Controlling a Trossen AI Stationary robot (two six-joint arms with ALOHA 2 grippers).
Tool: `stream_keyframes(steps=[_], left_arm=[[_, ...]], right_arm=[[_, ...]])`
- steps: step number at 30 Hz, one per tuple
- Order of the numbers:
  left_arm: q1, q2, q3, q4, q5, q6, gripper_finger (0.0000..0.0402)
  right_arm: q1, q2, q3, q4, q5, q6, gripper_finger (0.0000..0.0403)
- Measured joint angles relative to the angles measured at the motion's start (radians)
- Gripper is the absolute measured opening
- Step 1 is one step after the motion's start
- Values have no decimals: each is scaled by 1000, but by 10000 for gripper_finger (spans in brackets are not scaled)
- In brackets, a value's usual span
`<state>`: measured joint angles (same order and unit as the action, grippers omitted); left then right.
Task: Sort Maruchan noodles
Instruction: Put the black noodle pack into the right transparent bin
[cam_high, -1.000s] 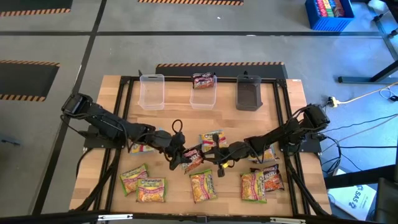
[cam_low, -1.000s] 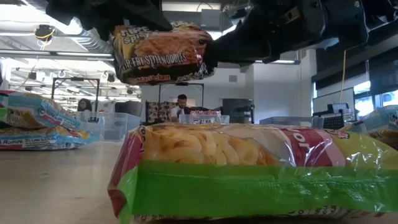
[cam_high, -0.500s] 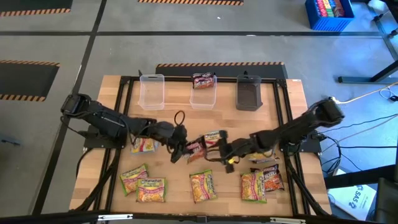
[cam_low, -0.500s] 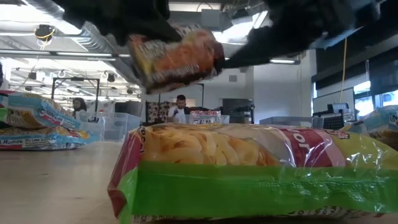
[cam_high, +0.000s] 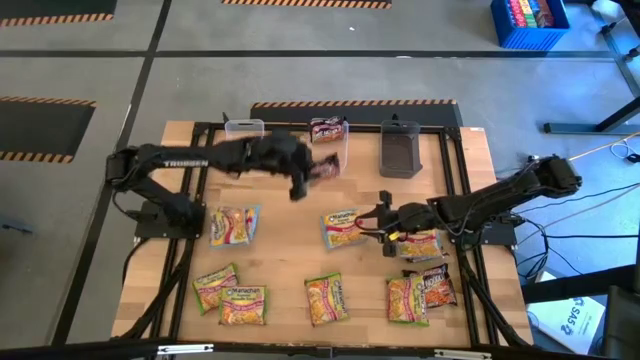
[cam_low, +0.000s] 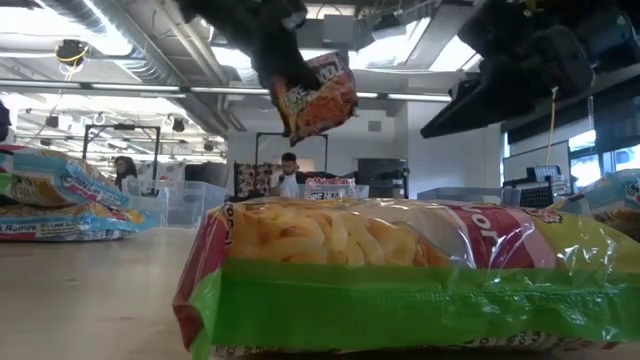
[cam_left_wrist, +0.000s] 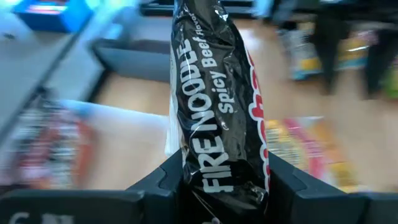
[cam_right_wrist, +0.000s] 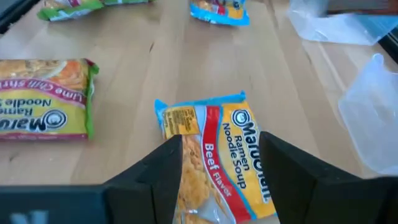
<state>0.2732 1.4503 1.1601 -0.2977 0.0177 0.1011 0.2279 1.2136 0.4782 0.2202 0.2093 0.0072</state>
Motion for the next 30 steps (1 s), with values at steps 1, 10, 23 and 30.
stream_keyframes(steps=[1, 10, 23, 30], left_arm=[[32, 16, 36, -19, 0, 36, 123], [293, 280, 372, -149, 209, 267, 123], [416, 594, 563, -318, 340, 384, 123], [407, 635, 563, -306, 332, 434, 123]], right_arm=[[0, 0, -8, 7, 1, 12, 188], [0, 2, -43, 9, 73, 93, 186], [0, 2, -99, 15, 167, 208, 186], [0, 2, -100, 24, 181, 210, 186]])
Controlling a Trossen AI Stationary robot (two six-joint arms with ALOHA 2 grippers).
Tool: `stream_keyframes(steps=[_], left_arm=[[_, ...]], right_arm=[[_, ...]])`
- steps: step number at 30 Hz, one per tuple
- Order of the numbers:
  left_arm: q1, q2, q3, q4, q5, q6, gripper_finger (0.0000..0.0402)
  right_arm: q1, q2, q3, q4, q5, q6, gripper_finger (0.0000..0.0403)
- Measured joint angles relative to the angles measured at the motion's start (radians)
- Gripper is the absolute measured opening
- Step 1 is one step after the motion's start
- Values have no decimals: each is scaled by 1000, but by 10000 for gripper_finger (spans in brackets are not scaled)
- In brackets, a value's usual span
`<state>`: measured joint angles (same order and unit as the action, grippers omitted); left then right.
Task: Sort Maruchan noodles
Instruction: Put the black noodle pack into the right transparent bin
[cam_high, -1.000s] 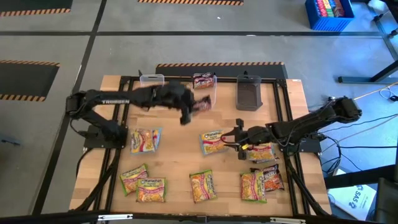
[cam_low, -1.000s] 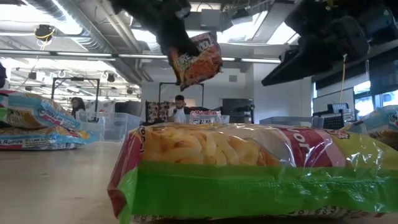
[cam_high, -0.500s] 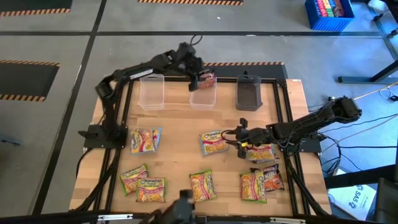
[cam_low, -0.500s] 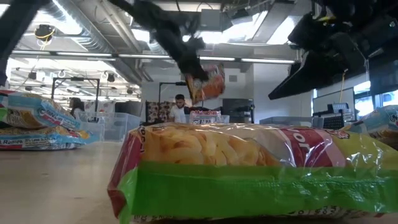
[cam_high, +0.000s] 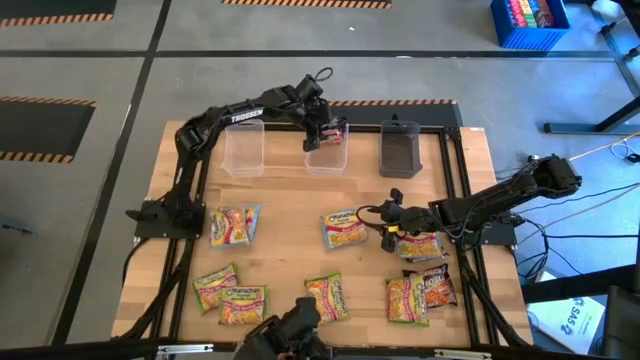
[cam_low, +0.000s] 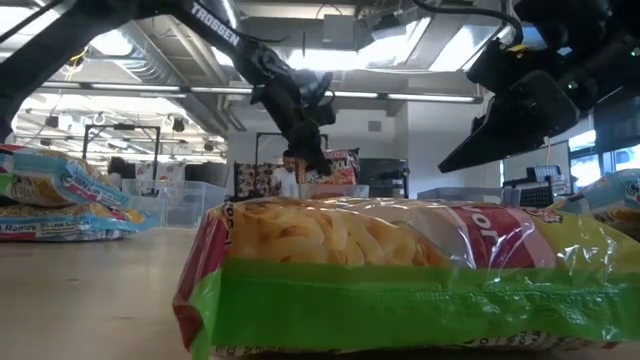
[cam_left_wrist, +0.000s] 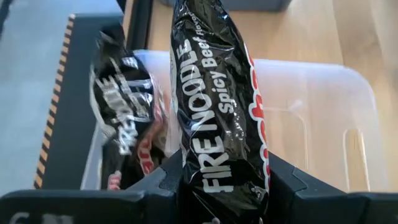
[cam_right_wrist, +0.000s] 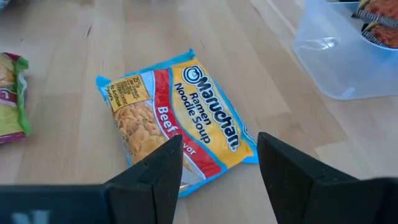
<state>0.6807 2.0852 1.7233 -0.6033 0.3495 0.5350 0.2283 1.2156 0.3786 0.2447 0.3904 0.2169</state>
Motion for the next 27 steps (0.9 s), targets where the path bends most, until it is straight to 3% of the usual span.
stream_keyframes(steps=[9, 21, 27], left_arm=[[-3, 56, -1, 15, -45, -8, 135], [-10, 52, -1, 46, -104, -36, 202], [-22, 42, 8, 33, -226, -77, 205]], right_arm=[[0, 0, 0, 7, -2, 13, 186], [0, 0, 0, 18, -7, 12, 186], [0, 0, 0, 19, -8, 11, 186]])
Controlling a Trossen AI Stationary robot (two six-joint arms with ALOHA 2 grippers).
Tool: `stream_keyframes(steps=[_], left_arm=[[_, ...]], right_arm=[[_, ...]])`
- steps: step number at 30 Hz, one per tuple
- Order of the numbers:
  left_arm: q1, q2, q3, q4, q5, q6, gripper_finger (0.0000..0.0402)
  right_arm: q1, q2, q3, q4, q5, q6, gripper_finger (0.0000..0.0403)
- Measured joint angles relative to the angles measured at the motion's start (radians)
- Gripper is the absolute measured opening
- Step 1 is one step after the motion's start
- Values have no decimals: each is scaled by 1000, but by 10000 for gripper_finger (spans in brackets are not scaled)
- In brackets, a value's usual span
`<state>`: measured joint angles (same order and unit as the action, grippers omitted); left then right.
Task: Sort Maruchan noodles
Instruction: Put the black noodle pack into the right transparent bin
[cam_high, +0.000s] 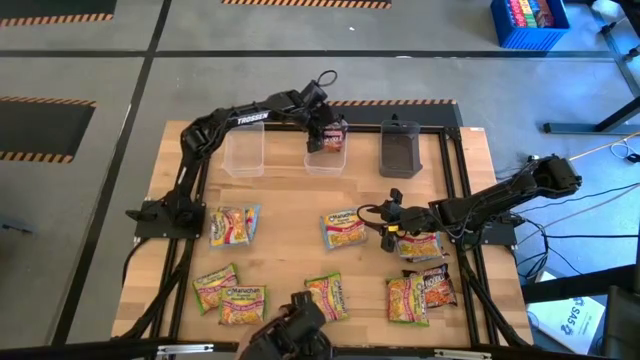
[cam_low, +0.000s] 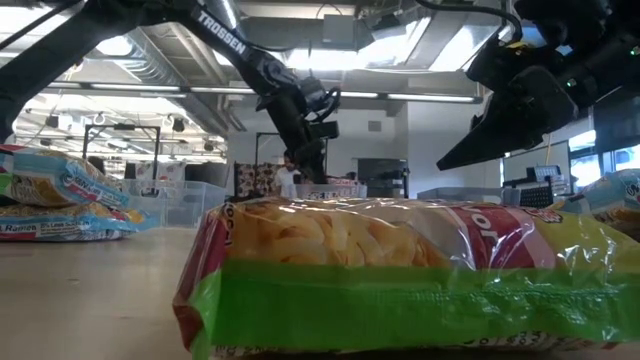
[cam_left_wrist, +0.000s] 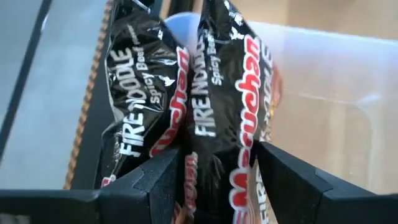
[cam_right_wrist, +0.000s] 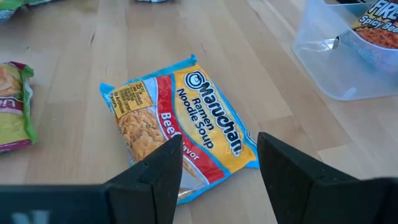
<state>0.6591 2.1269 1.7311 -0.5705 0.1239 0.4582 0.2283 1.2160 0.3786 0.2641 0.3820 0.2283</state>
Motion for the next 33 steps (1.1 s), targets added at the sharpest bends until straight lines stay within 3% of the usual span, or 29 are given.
stream_keyframes(steps=[17, 29, 33], left_arm=[[-112, -4, 283, -303, -86, -73, 204], [-272, -147, 294, -469, -82, -239, 204], [-351, -212, 238, -494, -109, -297, 204]], right_arm=[[0, 0, 0, 31, -19, -2, 186], [0, 0, 0, 24, -87, -53, 186], [0, 0, 0, 26, -116, -53, 186]])
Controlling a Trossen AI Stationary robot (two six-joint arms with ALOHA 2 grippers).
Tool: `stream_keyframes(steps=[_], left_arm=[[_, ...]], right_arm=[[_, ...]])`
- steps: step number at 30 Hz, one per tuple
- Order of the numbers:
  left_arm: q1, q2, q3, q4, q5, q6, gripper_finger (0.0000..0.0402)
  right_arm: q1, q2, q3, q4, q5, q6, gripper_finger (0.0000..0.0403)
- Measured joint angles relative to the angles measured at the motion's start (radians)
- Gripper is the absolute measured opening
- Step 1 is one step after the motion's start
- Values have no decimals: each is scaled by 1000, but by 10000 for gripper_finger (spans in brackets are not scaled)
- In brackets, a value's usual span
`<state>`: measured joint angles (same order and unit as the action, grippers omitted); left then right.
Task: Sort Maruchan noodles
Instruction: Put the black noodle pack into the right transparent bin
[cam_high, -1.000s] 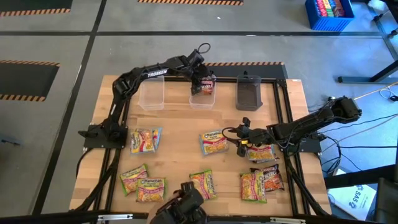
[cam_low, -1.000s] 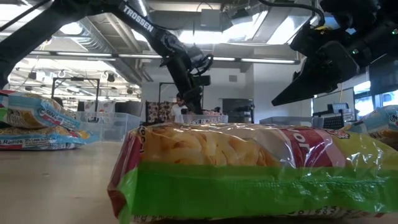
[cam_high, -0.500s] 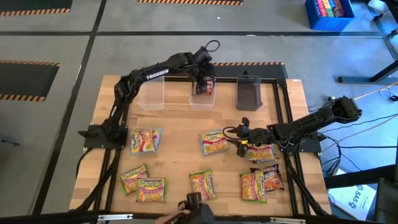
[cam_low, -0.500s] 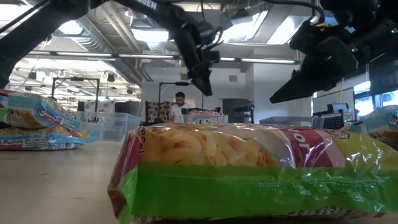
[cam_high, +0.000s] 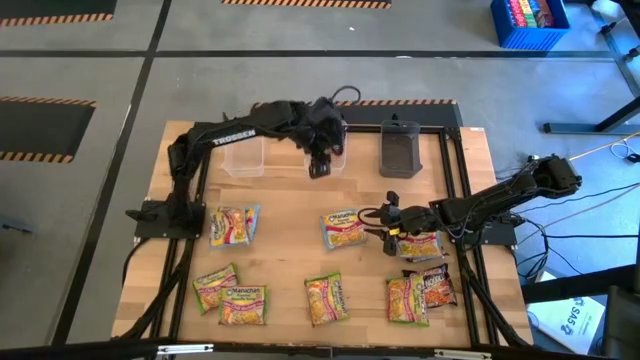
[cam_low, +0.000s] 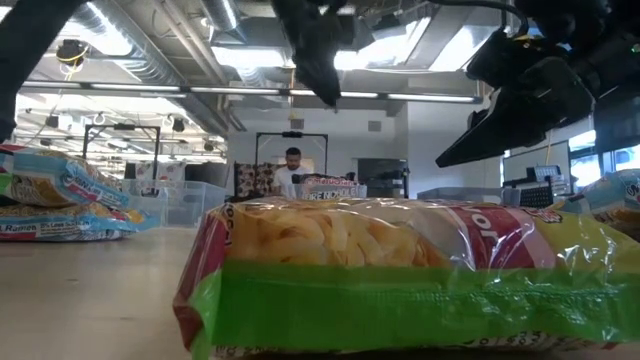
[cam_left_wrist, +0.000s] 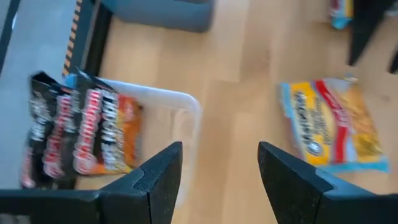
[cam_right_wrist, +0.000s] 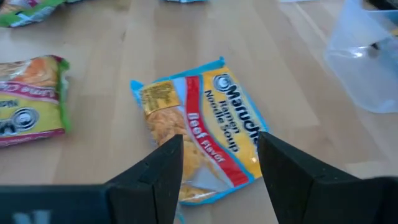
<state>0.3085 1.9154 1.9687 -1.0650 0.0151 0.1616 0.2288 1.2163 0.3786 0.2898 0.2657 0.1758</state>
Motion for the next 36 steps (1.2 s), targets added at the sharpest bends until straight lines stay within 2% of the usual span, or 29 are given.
stream_keyframes(steps=[5, 12, 18, 25, 31, 36], left_arm=[[-113, -149, -245, 125, -46, -78, 204], [-294, -413, -694, 471, -61, -307, 204], [-454, -522, -972, 784, -66, -468, 204], [-575, -508, -1128, 1053, -67, -575, 204], [-618, -501, -1167, 1082, -175, -598, 204], [-613, -500, -1170, 1084, -278, -597, 204]], right_arm=[[1, 0, 0, 6, -61, 26, 186], [1, 0, 0, 41, -105, 42, 186], [1, 0, 43, 50, -164, 42, 186], [13, 0, 171, -209, -289, 108, 186], [124, 0, 258, -534, -439, 281, 186], [231, 0, 292, -805, -483, 482, 186]])
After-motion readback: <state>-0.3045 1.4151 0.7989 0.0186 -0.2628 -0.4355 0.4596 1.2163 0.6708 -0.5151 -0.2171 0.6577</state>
